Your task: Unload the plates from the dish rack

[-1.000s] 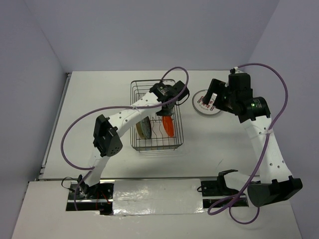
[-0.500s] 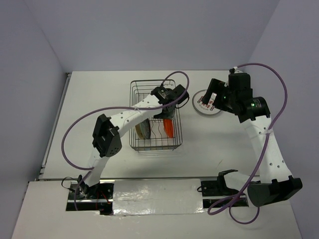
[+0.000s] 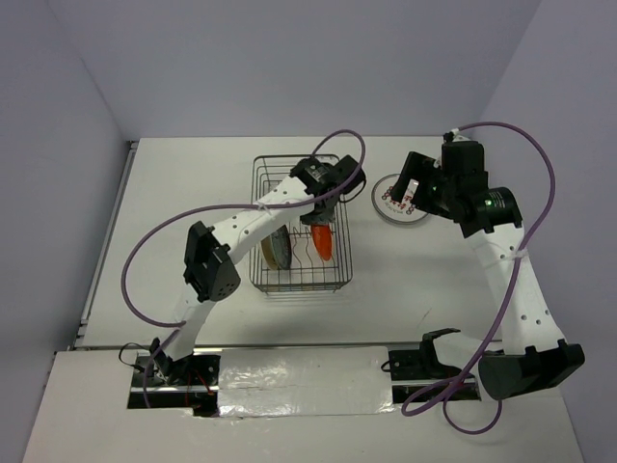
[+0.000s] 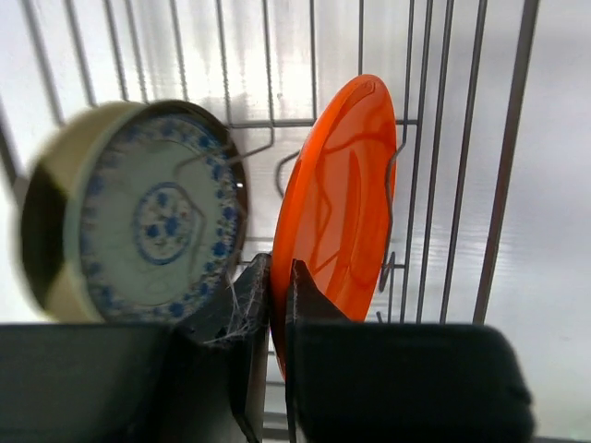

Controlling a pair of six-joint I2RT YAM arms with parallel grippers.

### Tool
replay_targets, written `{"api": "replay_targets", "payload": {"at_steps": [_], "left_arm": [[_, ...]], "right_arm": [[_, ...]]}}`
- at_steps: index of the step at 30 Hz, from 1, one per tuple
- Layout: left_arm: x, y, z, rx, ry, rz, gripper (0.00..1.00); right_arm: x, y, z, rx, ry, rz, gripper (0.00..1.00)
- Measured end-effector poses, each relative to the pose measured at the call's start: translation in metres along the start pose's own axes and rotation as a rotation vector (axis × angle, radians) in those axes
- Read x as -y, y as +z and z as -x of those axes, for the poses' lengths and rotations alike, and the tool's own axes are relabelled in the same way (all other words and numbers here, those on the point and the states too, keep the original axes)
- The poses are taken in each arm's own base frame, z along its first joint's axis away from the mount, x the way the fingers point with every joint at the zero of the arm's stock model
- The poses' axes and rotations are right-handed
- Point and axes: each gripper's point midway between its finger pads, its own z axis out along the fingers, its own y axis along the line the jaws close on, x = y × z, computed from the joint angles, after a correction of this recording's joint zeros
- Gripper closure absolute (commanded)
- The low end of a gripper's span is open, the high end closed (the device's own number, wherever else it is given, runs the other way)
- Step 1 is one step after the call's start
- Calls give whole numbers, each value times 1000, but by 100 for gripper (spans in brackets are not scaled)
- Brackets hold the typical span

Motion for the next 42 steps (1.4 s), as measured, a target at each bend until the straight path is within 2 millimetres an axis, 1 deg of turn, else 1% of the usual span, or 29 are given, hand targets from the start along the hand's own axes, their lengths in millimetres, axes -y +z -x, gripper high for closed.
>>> {"api": "replay_targets", "payload": {"at_steps": [4,6,8,9,11,13,14,15,16,17,18,19,20,21,22,25,26,27,28,29,30,31,32,33,35,37,40,41,42], "left_arm": [[-8,-25,29,58,-45,-36,96],[-20,-36,44,88,-87,-53,98],[-41,-44,58,124,-140,-54,100],[-59,-48,66,139,-174,-47,100],[-103,-55,84,188,-270,-39,99],[-166,-57,100,241,-396,-23,97],[-201,-56,105,273,-476,-32,98],[-235,-53,107,302,-555,-25,95],[-275,-46,107,347,-652,-17,89],[-310,-39,103,375,-730,7,87],[-345,-28,94,395,-804,44,86],[-371,-12,83,400,-868,66,85],[-384,4,72,385,-906,72,84],[-392,24,63,360,-937,68,85],[-394,46,55,327,-957,51,87],[-385,116,31,189,-1005,-22,80],[-380,134,25,145,-1012,-42,77],[-373,150,22,112,-1034,-72,72],[-368,160,23,101,-1041,-105,66],[-366,165,27,102,-1046,-123,45],[-366,168,27,101,-1041,-126,32],[-364,169,28,97,-1043,-133,23],[-363,170,29,92,-1041,-132,6],[-363,169,30,77,-1043,-124,0],[-365,163,38,61,-1034,-96,1],[-371,151,46,49,-1015,-18,0],[-366,114,64,65,-929,95,0],[-358,98,73,82,-875,125,1],[-342,79,85,108,-817,138,2]], "right_arm": [[1,3,-1,-9,-4,-5,0],[1,6,-1,-15,-4,-8,0],[1,7,-1,-20,-6,-9,0],[0,8,-1,-20,-7,-9,0],[-3,8,-1,-25,-9,9,0],[-12,10,-1,-26,-17,60,0],[-19,12,-1,-25,-23,106,0],[-25,14,-4,-30,-26,143,0],[-32,18,-8,-39,-35,184,0],[-37,21,-14,-52,-41,212,0],[-43,24,-21,-68,-52,238,0],[-50,26,-30,-97,-65,260,0],[-55,27,-36,-117,-76,278,0],[-62,28,-41,-133,-89,297,1],[-68,29,-45,-148,-101,313,1],[-80,33,-51,-175,-131,337,1],[-84,33,-52,-180,-143,345,1],[-87,33,-52,-180,-153,349,1],[-89,31,-52,-178,-161,354,1],[-91,30,-52,-177,-169,360,1],[-93,29,-52,-174,-176,364,1],[-94,28,-52,-172,-179,366,0],[-94,28,-52,-172,-182,368,0],[-94,28,-52,-173,-184,368,0],[-94,28,-52,-172,-187,366,0],[-92,29,-53,-170,-188,354,0],[-84,31,-54,-181,-193,303,0],[-83,31,-54,-186,-196,286,0],[-82,33,-52,-186,-199,268,0]]}}
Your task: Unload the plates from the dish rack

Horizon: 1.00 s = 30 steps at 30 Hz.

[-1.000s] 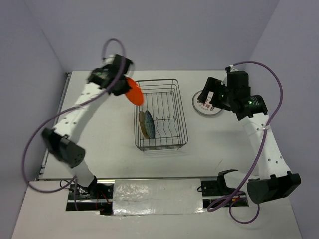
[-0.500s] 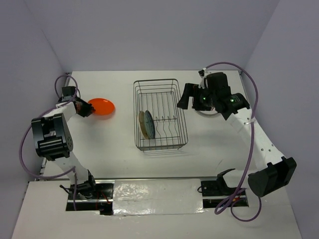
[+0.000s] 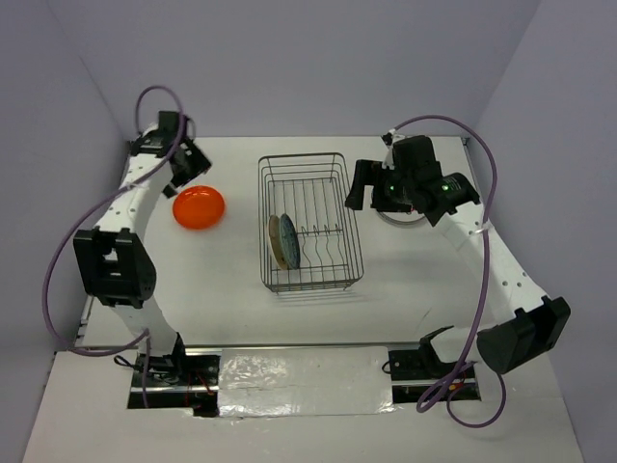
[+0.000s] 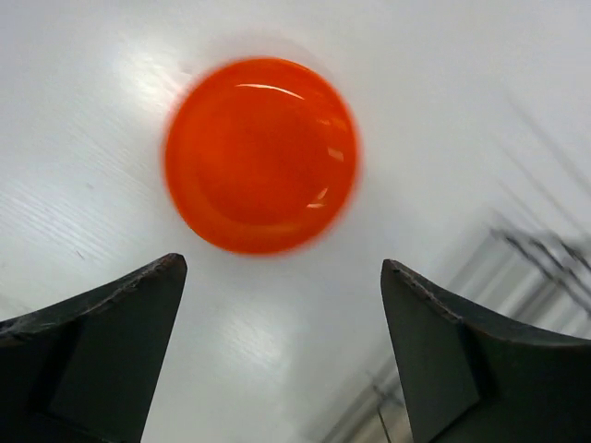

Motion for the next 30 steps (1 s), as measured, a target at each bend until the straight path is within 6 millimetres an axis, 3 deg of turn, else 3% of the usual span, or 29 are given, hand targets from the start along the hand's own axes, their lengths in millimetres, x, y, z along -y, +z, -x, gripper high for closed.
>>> {"api": "replay_targets", "payload": {"at_steps": [2,5,7,9,10,13,20,24,30], "left_arm": [[50,-50,-13,64,129,-71,10],[122,-137,-75,106,332,-246,24],[142,-180,-125,83,454,-327,32],[142,-203,-160,58,549,-344,34],[139,-209,-172,49,580,-329,39],[131,-203,-189,44,636,-249,39],[106,-143,-223,-15,741,-40,43],[93,-130,-233,-40,769,1,48],[94,-127,-233,-25,774,0,74]], "right_arm": [[2,2,6,1,-4,-31,0],[8,4,11,1,-8,-78,0],[12,3,10,-2,-8,-101,0],[16,3,8,-8,-7,-120,0],[17,2,7,-12,-7,-125,0],[19,2,6,-16,-9,-137,0],[22,1,3,-15,-11,-148,0],[24,0,-1,-21,-10,-151,0],[25,0,-3,-25,-10,-153,0]]}}
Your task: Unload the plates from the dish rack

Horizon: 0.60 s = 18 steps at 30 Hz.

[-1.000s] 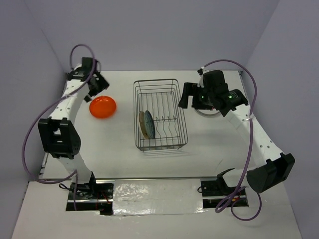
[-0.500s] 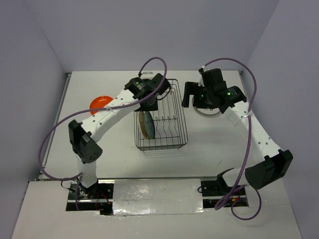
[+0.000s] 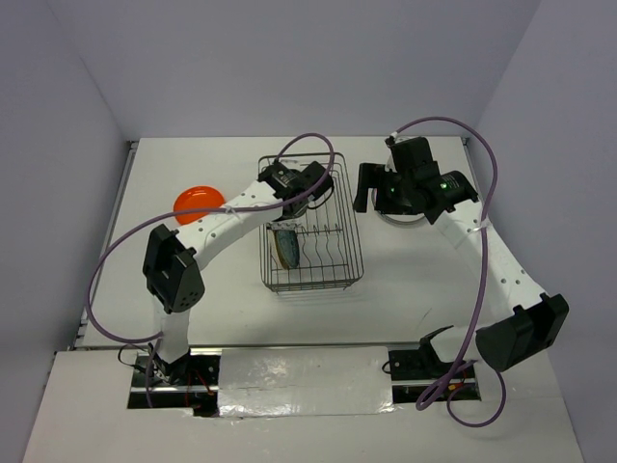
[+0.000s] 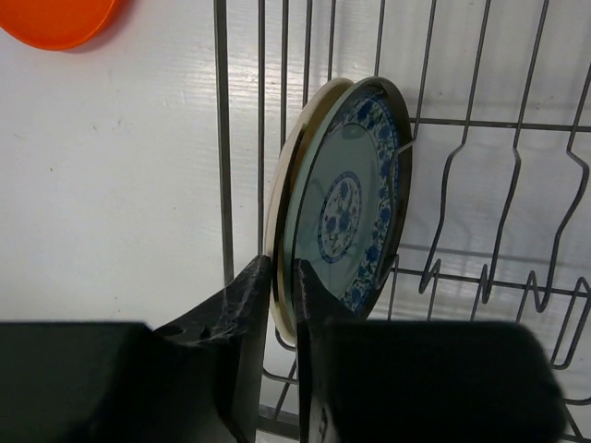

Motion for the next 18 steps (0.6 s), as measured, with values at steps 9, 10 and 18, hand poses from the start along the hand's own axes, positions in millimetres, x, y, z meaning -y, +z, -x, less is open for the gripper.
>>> {"api": "replay_targets", "payload": {"at_steps": [9,10,18], "left_arm": [[2,0,0,9,5,0,44],[2,2,0,5,4,3,42],[15,-3,8,15,15,0,38]], "right_arm": [[3,0,1,7,-3,-19,0],[4,0,1,7,-3,-19,0],[4,0,1,7,-3,-21,0]]}}
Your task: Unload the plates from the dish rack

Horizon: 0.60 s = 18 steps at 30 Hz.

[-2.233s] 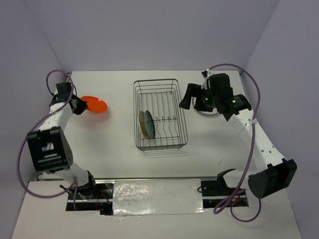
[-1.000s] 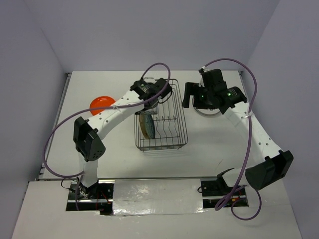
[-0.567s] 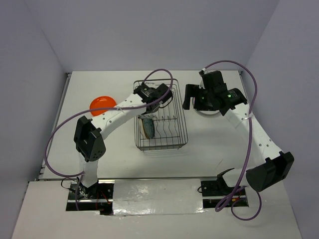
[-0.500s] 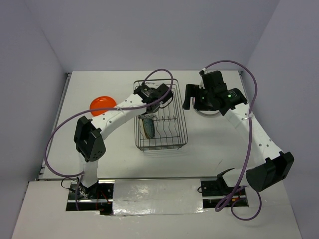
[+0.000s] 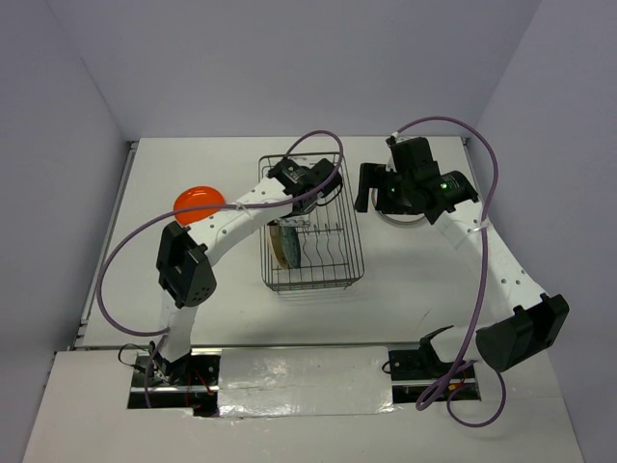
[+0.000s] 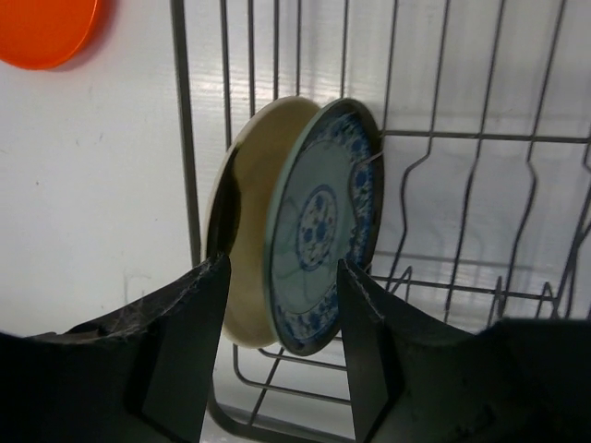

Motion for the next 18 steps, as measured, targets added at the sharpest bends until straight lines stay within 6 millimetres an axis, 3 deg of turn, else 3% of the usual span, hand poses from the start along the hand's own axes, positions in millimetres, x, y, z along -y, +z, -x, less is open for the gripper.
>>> {"api": "replay_targets", "payload": {"at_steps": [4,9,18], "left_arm": [[12,-5,8,25,4,-11,39],[13,-5,3,21,18,-6,41],[5,22,-22,-34,56,50,53]], "right_arm": [[0,0,0,0,0,0,0],[0,0,0,0,0,0,0],[0,0,0,0,0,0,0]]}}
